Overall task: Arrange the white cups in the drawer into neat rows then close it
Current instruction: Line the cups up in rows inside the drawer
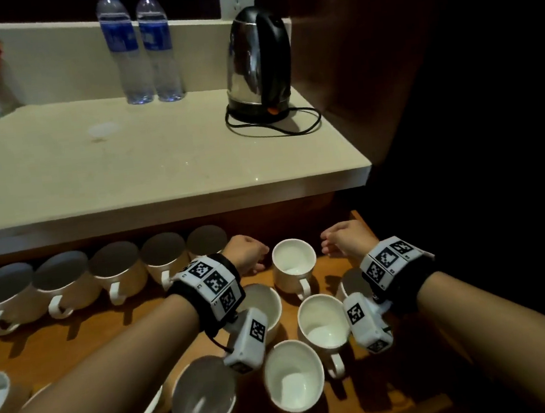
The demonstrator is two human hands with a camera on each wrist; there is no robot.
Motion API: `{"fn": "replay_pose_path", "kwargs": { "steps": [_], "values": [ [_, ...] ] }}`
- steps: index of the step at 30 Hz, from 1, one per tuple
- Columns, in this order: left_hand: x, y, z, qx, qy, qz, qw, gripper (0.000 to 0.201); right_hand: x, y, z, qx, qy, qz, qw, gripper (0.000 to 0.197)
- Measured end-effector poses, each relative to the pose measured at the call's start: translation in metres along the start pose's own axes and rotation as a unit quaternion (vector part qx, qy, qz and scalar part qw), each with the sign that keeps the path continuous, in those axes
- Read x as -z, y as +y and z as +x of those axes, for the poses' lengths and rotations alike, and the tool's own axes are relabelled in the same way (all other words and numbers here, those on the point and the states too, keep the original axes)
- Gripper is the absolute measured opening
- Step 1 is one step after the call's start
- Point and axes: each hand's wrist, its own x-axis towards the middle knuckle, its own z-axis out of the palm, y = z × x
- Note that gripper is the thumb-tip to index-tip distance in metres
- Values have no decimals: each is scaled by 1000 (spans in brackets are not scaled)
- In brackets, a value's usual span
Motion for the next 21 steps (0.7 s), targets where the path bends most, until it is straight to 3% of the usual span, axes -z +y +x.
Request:
{"fn": "replay_pose_path", "kwargs": {
  "steps": [4,10,21],
  "values": [
    [-8,0,0,30,-39,33,998,16,-2,7,-6,-37,-59,0,998,14],
    [-8,-3,-1,29,-60,39,997,24,-13,11,-8,-28,-60,14,998,14],
    [-4,-12,14,1,1,-13,1000,18,-29,8,2,-11,-45,37,998,22]
  ]
}}
